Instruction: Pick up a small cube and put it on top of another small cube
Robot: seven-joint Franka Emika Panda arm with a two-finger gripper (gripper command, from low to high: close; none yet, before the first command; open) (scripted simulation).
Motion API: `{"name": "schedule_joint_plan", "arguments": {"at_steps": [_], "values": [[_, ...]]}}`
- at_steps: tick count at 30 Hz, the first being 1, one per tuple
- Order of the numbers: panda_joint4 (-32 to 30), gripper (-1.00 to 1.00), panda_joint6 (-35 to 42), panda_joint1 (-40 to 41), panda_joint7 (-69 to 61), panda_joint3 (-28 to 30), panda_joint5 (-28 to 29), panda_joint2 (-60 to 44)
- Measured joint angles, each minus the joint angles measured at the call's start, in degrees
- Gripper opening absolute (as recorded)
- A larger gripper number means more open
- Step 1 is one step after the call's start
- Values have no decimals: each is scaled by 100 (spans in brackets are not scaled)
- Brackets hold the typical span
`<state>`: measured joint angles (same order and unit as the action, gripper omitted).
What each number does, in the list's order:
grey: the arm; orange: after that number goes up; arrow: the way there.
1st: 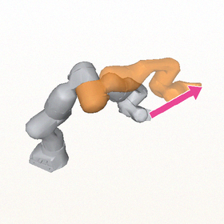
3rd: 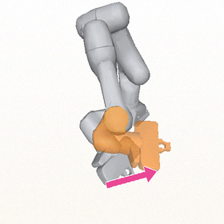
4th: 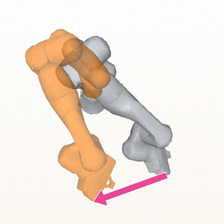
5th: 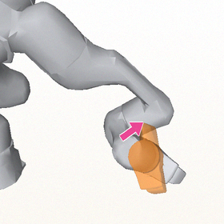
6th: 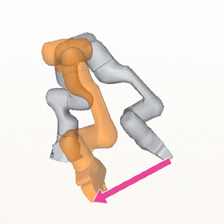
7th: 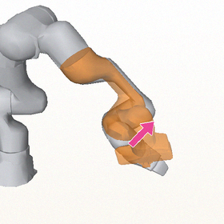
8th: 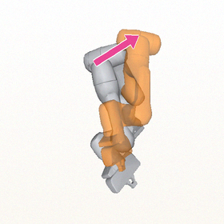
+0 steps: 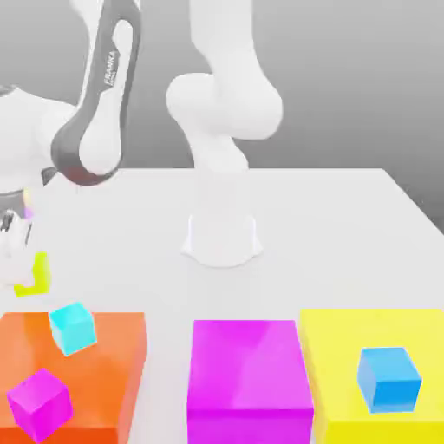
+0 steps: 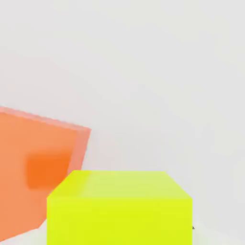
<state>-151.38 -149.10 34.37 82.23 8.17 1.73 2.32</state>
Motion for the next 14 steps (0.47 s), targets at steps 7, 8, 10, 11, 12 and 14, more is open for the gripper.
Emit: {"name": "schedule_joint_plan", "arguments": {"at_steps": [7,8,10,11,12,14], "values": [[365,-100,856,-566,1638,-615,-132,497],[340,-100,692,-584,1688,-638,-138,358],[262,-100,259,-616,1715,-648,-159,3],[233,100,104,-637,1713,-641,-170,-123],[233,100,104,-646,1713,-641,-170,-123],[233,100,104,-653,1713,-641,-170,-123]]}}
